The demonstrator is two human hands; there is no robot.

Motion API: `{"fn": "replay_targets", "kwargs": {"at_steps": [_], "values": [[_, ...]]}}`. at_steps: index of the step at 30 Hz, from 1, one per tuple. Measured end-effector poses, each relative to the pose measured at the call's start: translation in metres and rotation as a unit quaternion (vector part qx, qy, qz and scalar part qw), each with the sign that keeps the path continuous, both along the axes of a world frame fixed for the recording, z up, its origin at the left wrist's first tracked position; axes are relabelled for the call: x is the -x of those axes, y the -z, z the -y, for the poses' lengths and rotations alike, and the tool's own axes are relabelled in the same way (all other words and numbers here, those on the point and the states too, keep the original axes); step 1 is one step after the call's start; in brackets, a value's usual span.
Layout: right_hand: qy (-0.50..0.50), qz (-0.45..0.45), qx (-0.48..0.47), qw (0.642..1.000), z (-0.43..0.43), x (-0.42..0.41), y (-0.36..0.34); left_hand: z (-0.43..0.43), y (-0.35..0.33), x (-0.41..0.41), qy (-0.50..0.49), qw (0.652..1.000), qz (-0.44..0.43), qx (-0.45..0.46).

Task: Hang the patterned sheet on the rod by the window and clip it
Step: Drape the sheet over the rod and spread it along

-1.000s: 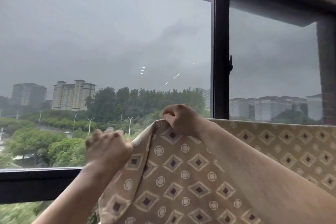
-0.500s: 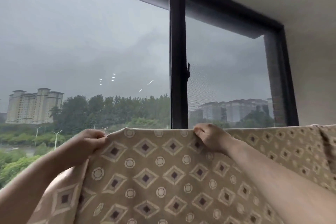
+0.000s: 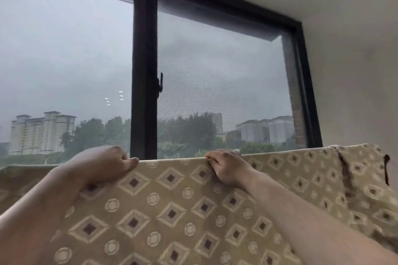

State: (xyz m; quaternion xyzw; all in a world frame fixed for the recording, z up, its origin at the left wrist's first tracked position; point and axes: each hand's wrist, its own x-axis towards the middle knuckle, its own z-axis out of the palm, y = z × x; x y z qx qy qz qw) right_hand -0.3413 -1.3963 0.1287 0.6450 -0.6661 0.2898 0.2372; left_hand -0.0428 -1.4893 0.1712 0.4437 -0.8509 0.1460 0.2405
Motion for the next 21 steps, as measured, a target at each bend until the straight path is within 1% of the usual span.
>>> {"fn": "replay_targets", "kwargs": {"at_steps": [3, 8, 15, 18, 21], "values": [[0.012, 0.000, 0.000, 1.000, -0.021, 0.050, 0.002, -0.021, 0.004, 0.054, 0.001, 1.000, 0.010, 0.003], [0.042, 0.005, 0.003, 0.999, -0.053, 0.125, 0.004, -0.050, 0.005, 0.164, 0.077, 0.997, 0.019, 0.025], [0.094, 0.022, 0.019, 0.995, -0.092, 0.241, 0.006, -0.086, 0.014, 0.316, 0.149, 0.984, 0.035, 0.093], [0.108, 0.014, 0.008, 0.994, -0.104, 0.287, 0.003, -0.095, 0.017, 0.375, 0.178, 0.978, 0.036, 0.106], [0.117, 0.035, 0.007, 0.993, -0.121, 0.333, 0.002, -0.099, 0.017, 0.428, 0.209, 0.970, 0.043, 0.117]]}}
